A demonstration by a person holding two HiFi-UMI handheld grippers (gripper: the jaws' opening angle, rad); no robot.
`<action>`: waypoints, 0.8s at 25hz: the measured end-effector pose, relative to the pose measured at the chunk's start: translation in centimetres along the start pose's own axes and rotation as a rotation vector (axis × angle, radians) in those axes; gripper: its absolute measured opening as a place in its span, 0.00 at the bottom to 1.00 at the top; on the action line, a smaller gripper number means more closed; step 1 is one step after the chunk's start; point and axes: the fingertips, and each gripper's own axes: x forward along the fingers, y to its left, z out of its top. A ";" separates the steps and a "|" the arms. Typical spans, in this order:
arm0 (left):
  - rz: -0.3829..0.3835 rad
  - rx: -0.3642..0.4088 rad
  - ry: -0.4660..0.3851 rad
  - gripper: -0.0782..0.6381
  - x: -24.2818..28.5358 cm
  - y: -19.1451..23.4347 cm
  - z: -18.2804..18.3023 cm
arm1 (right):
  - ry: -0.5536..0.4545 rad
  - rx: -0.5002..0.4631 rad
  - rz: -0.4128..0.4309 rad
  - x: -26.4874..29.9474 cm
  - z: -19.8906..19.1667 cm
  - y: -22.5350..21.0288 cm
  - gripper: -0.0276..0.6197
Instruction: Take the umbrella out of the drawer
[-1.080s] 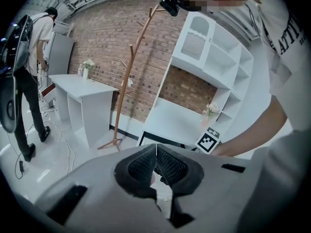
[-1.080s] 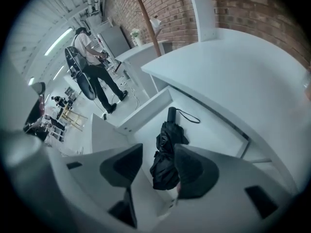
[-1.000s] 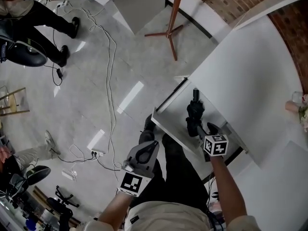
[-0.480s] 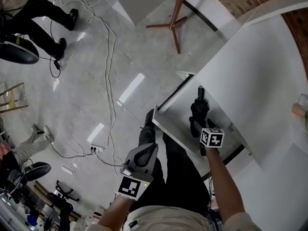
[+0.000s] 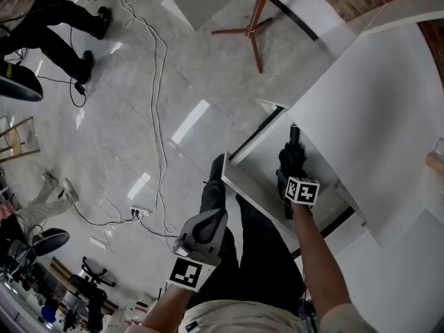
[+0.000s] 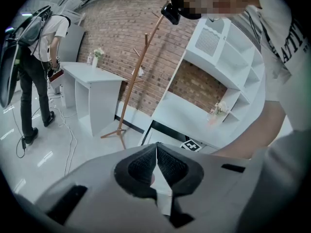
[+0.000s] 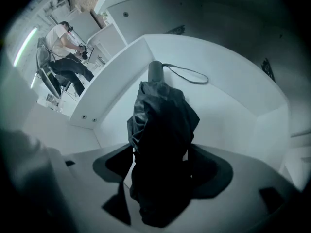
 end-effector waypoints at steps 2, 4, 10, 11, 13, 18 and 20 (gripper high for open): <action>0.004 -0.009 0.007 0.15 0.0 0.3 -0.1 | 0.019 0.003 -0.041 0.4 -0.2 -0.2 0.53; 0.007 -0.011 0.010 0.15 0.0 0.6 -0.2 | 0.028 0.000 -0.068 0.8 -0.2 -0.4 0.54; 0.024 -0.027 0.017 0.15 -0.1 1.8 -0.6 | 0.053 -0.011 -0.109 2.0 -0.1 -0.6 0.54; 0.026 -0.028 0.018 0.15 -0.2 1.9 -0.7 | 0.052 -0.016 -0.121 2.0 -0.1 -0.7 0.54; 0.029 -0.027 0.017 0.15 -0.3 2.3 -0.7 | 0.041 -0.021 -0.142 2.1 -0.1 -0.6 0.54; 0.034 -0.025 0.006 0.15 -0.6 2.5 -0.5 | 0.032 -0.039 -0.161 1.9 -0.2 -0.4 0.54; 0.034 -0.026 0.004 0.15 -0.7 2.2 -0.4 | 0.043 -0.061 -0.150 1.9 -0.4 -0.5 0.51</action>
